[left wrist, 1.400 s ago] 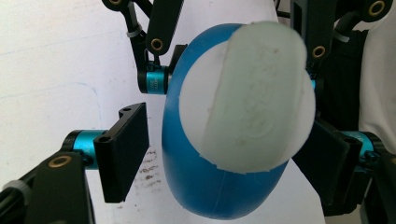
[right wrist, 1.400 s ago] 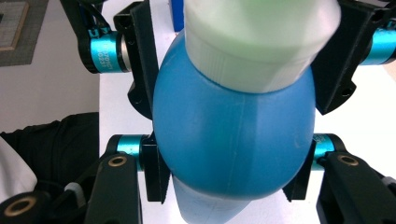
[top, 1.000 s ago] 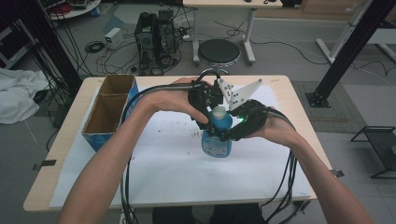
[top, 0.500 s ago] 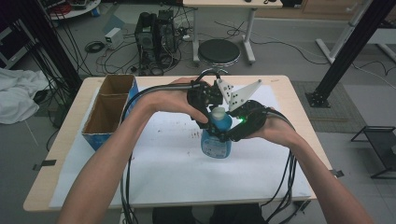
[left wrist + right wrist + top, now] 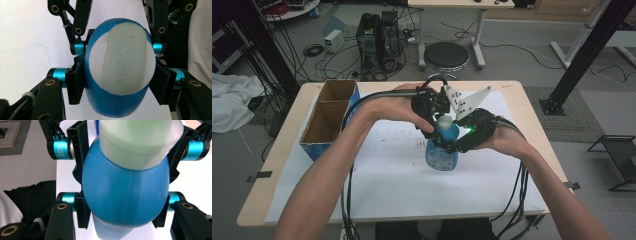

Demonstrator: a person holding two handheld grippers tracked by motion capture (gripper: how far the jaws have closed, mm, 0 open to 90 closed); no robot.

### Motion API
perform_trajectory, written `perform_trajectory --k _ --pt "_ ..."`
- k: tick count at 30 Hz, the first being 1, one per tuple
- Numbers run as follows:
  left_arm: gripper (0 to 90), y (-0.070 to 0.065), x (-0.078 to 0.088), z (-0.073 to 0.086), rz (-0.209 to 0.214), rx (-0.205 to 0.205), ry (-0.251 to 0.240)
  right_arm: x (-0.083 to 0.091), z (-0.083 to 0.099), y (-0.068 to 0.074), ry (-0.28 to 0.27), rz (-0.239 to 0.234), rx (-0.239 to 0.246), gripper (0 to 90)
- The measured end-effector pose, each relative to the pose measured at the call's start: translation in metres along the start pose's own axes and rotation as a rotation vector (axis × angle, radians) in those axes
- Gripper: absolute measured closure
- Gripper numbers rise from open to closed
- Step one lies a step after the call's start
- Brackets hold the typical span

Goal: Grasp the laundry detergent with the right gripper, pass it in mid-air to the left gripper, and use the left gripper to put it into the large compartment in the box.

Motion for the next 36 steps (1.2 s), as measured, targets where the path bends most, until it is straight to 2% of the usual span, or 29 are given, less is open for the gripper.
perform_trajectory --k 7,8,9,10,11,21,22,23,24,25,26,27,29,30,36 --pt "37.4 0.000 0.000 0.000 0.005 0.003 0.001 0.000 0.000 -0.001 -0.009 -0.001 0.001 43.8" --pt "37.4 0.000 0.000 0.000 0.007 0.005 -0.002 -0.001 0.000 -0.001 -0.012 -0.001 0.011 43.8" --pt "37.5 0.000 0.000 0.000 0.008 0.009 -0.004 -0.002 -0.002 -0.004 -0.032 0.004 0.049 43.7" --pt "37.4 0.000 0.000 0.000 0.006 0.005 0.000 -0.001 0.000 -0.001 -0.013 0.000 0.008 43.6" --pt "37.4 0.000 0.000 0.000 0.010 0.003 0.003 -0.001 0.000 -0.001 -0.011 0.000 0.002 43.5" --pt "37.4 0.001 0.003 0.004 0.006 -0.002 0.009 -0.002 0.001 -0.001 -0.006 -0.019 -0.012 40.3" --pt "37.4 0.001 0.004 0.004 0.005 -0.001 0.008 -0.002 0.001 -0.003 -0.015 -0.021 0.006 39.8" --pt "37.4 0.001 0.004 0.004 0.004 -0.002 0.009 -0.004 -0.001 -0.008 -0.050 -0.015 0.073 39.6" --pt "37.4 0.000 0.005 0.005 0.003 0.006 0.010 -0.002 0.002 -0.003 -0.008 -0.025 -0.007 38.9" --pt "37.4 0.000 0.005 0.005 -0.001 0.005 0.009 -0.002 0.003 -0.002 -0.004 -0.027 -0.019 37.7" --pt "37.4 0.000 0.005 0.005 0.007 0.006 0.010 0.000 0.005 0.002 0.026 -0.029 -0.077 37.0" --pt "37.4 -0.001 0.005 0.005 0.008 0.006 0.016 0.000 0.005 0.003 0.029 -0.037 -0.086 36.7" --pt "37.4 -0.001 0.005 0.006 0.006 0.008 0.015 -0.001 0.006 0.001 0.033 -0.032 -0.072 35.4" --pt "37.4 -0.001 0.005 0.006 0.006 0.007 0.016 -0.001 0.004 0.003 0.026 -0.036 -0.104 34.2" --pt "37.4 -0.001 0.006 0.007 0.008 0.011 0.017 -0.001 0.006 0.004 0.032 -0.038 -0.106 32.1"
Point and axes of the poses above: each handheld gripper's, and its own axes: x roughly backward along the jaws, z roughly out of its underside, y roughly to its left, the point moved 5 cm from there along -x, roughly forward along the jaws, and after that the axes turned 4 degrees about -z, right-handed, at the moved point
